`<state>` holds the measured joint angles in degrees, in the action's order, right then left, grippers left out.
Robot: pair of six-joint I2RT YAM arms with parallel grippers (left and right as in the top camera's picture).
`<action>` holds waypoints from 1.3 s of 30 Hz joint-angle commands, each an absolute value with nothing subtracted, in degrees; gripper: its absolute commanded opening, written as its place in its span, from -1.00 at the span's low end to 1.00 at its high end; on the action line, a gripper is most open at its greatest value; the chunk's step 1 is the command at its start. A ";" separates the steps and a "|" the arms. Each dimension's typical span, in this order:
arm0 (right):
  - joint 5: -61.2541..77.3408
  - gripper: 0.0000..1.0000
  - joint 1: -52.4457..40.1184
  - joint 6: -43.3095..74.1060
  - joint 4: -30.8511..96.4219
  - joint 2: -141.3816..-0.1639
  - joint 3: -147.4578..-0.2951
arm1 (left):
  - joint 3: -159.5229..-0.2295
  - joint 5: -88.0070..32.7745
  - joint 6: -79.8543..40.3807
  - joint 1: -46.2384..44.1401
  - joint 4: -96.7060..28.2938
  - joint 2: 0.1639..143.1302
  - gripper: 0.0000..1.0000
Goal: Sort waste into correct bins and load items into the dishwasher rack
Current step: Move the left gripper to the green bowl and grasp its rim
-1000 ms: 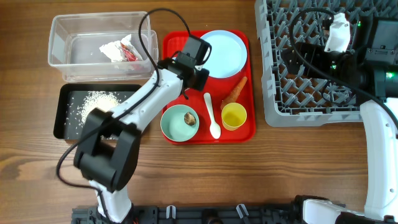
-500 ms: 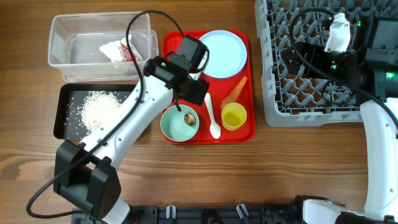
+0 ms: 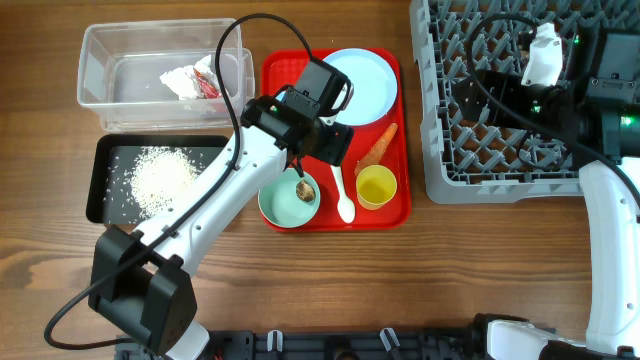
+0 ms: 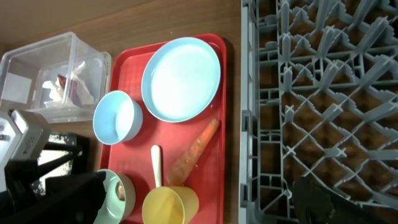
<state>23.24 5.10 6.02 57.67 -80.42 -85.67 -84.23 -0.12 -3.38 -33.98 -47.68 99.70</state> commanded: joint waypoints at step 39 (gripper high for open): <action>22.15 1.00 5.32 4.47 60.07 -80.79 -86.87 | -75.83 -0.38 -17.21 -36.01 -63.88 100.31 0.56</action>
